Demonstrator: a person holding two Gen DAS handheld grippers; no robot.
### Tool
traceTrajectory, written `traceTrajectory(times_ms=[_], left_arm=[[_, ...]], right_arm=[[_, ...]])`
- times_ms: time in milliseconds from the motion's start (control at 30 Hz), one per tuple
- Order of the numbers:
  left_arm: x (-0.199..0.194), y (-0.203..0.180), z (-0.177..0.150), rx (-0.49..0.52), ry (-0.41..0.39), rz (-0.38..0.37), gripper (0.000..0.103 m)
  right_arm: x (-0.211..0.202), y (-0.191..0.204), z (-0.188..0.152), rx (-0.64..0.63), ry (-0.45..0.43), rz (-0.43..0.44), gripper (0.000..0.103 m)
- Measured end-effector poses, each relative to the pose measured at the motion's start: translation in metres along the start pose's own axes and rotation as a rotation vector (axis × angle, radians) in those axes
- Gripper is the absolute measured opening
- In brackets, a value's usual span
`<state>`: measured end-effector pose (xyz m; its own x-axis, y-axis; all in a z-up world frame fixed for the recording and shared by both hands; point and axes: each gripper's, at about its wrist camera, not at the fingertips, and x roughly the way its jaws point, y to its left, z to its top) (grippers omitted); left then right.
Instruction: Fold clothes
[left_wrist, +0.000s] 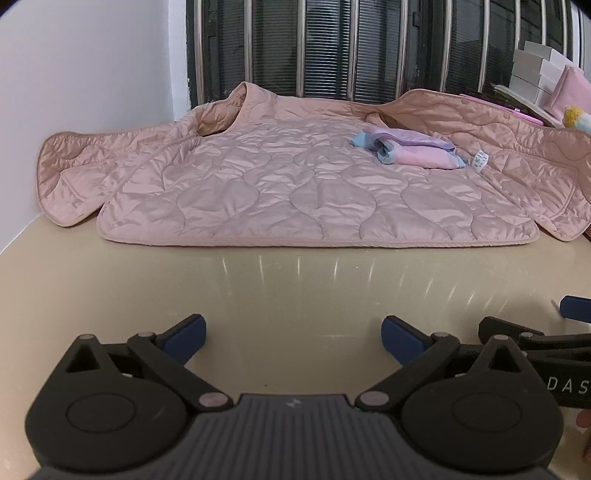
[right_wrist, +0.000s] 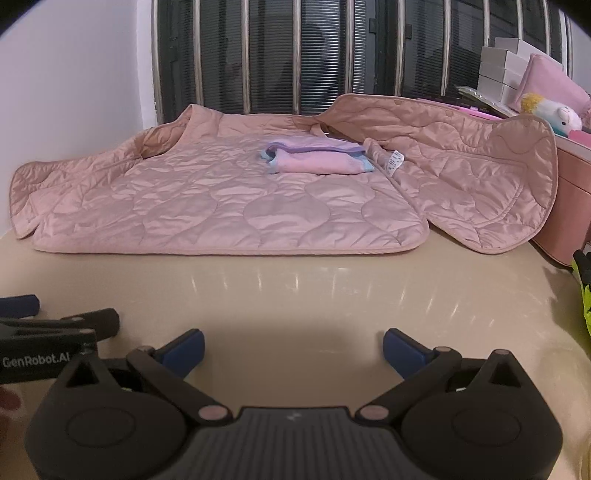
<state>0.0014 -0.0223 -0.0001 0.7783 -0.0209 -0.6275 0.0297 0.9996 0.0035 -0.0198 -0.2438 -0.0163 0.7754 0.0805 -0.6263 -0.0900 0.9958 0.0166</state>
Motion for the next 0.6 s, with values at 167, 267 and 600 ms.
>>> traceTrajectory(times_ms=[167,267,600], left_arm=[[0.0001,0.0003,0.0004,0.001,0.002,0.002,0.102],[-0.0002,0.0001,0.0004,0.0,0.002,0.002,0.102],[0.0,0.0008,0.0005,0.001,0.002,0.002,0.102]], right_arm=[[0.0004,-0.0009,0.0,0.0,0.0,0.0,0.103],[0.0003,-0.0006,-0.0002,0.0,0.0,0.0,0.103],[0.0003,-0.0019,-0.0001,-0.002,0.0,0.002,0.103]])
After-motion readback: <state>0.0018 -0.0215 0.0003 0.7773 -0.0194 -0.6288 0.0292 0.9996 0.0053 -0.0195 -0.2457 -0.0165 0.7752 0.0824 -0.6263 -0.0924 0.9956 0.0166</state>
